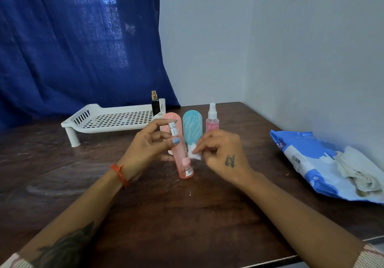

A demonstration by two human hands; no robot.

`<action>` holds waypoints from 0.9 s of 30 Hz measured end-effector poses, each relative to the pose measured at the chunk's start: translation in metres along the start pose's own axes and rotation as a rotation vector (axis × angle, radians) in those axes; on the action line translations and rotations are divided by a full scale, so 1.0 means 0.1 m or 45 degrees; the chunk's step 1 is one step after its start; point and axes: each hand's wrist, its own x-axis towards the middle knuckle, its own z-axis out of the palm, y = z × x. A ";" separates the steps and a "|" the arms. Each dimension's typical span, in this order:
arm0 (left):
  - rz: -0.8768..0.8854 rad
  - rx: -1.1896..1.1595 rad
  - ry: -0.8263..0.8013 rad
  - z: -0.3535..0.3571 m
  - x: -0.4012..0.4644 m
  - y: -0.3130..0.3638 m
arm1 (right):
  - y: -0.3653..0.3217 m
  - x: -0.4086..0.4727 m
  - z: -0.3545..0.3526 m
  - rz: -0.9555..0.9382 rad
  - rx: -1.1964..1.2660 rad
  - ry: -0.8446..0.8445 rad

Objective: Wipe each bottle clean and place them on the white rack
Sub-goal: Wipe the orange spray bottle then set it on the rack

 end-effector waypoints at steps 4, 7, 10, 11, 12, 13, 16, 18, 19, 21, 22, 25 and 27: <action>0.027 0.037 -0.053 0.03 -0.01 0.05 | -0.04 0.03 0.04 -0.044 0.039 0.361; 0.042 0.032 -0.102 0.06 -0.04 0.06 | -0.11 0.00 0.06 -0.206 -0.025 0.275; 0.082 0.051 -0.117 0.08 -0.06 0.06 | -0.17 -0.01 0.10 -0.315 -0.146 0.180; 0.096 0.060 -0.115 0.07 -0.06 0.06 | -0.18 0.00 0.10 -0.342 -0.180 0.159; 0.108 0.077 -0.115 0.07 -0.06 0.06 | -0.20 0.01 0.11 -0.364 -0.213 0.144; 0.117 0.098 -0.118 0.06 -0.06 0.05 | -0.21 0.01 0.11 -0.377 -0.243 0.135; 0.141 0.136 -0.111 0.07 -0.05 0.04 | -0.25 0.04 0.11 -0.379 -0.272 0.135; 0.151 0.157 -0.096 0.07 -0.05 0.05 | -0.27 0.04 0.10 -0.363 -0.265 0.164; 0.149 0.170 -0.086 0.08 -0.05 0.05 | -0.27 0.04 0.10 -0.345 -0.249 0.183; 0.137 0.191 -0.072 0.08 -0.06 0.07 | -0.24 0.03 0.11 -0.269 -0.162 0.224; 0.128 0.193 -0.074 0.08 -0.06 0.07 | -0.23 0.03 0.12 -0.215 -0.093 0.246; 0.103 0.184 -0.080 0.06 -0.06 0.08 | -0.18 0.03 0.15 -0.102 0.068 0.293; 0.082 0.171 -0.094 0.06 -0.05 0.08 | -0.17 0.04 0.15 -0.048 0.132 0.296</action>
